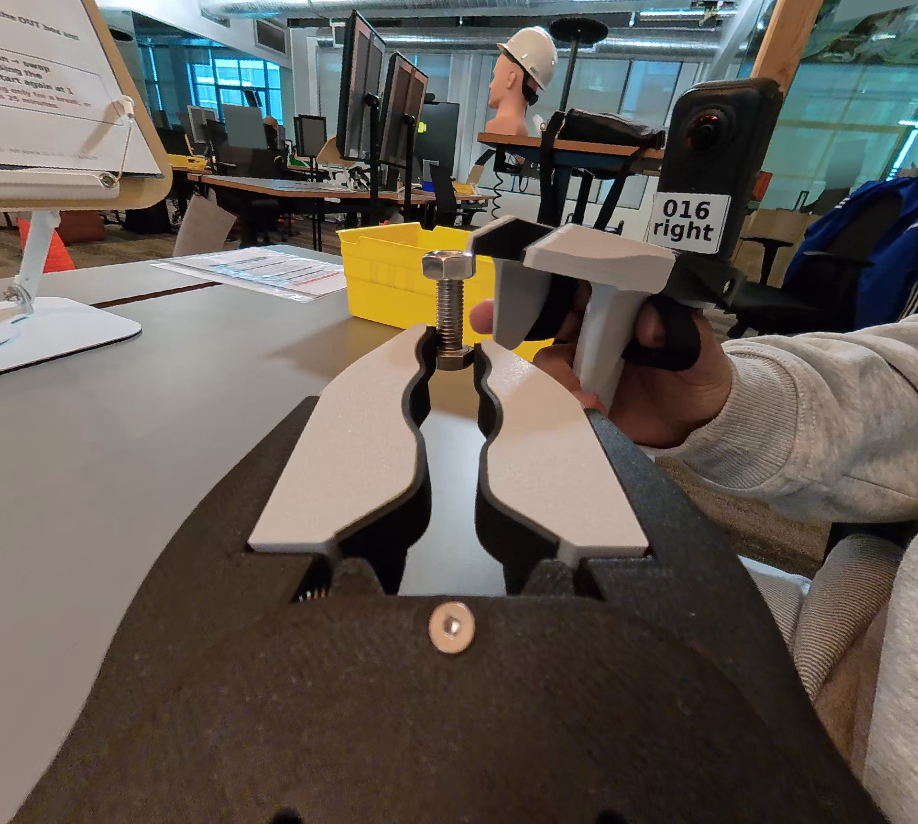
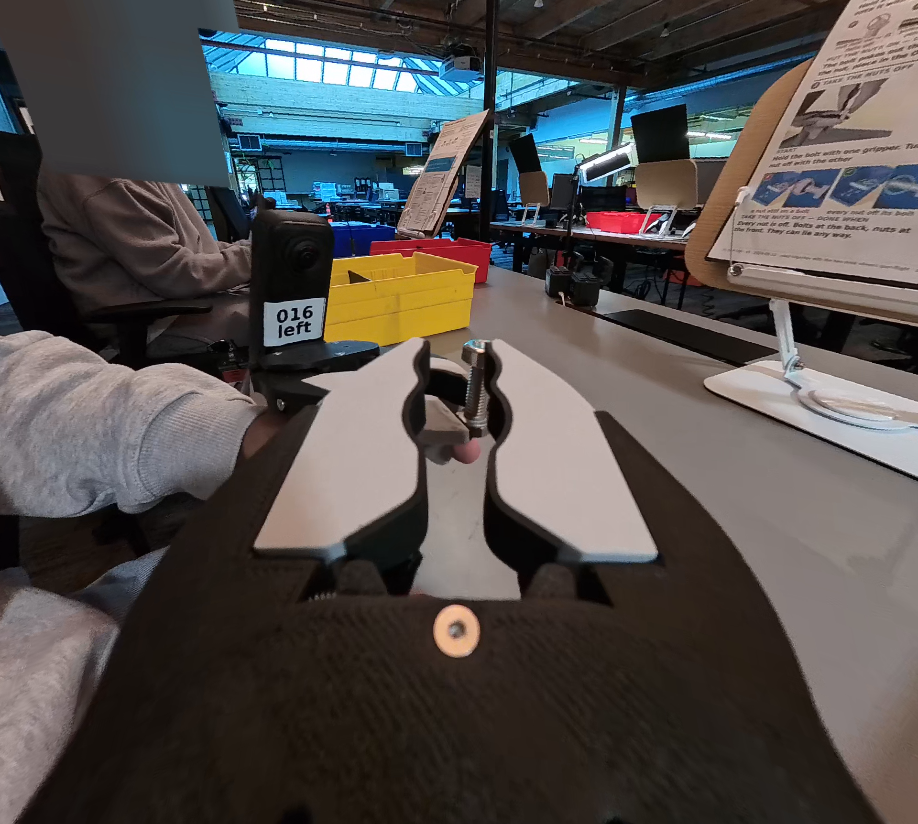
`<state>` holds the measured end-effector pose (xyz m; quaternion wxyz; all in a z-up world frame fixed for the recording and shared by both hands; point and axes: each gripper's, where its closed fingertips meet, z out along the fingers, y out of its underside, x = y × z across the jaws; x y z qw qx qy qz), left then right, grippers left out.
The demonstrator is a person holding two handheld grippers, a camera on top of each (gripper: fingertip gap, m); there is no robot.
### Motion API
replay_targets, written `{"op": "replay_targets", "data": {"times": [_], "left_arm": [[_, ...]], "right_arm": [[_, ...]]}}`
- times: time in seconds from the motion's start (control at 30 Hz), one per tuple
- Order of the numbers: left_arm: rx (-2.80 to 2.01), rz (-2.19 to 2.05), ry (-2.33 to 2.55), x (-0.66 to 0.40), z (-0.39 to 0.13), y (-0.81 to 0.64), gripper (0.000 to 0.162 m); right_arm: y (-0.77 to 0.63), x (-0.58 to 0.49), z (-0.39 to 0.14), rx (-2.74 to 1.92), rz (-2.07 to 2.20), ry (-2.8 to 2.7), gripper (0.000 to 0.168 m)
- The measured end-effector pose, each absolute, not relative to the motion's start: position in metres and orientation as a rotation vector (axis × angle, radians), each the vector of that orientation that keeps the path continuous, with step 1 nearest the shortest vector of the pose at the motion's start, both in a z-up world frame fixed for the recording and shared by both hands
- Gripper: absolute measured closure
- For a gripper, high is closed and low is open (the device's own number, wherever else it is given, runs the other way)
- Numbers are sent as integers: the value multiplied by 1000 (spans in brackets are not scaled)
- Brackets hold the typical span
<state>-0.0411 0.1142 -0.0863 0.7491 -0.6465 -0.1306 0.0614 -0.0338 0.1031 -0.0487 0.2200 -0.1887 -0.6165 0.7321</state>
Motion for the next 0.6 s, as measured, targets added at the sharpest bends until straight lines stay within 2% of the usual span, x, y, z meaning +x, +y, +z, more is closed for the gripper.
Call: {"op": "replay_targets", "data": {"times": [0.23, 0.5, 0.6], "left_arm": [[-1423, 135, -272, -39, -88, 116, 147], [-1417, 126, -284, -40, -87, 115, 146], [-1420, 125, -279, -39, -87, 115, 147]], "right_arm": [[104, -39, -51, -550, 2008, -1692, 136], [104, -35, -48, -528, 2008, -1686, 145], [108, -38, -46, -548, 2009, -1660, 143]]}}
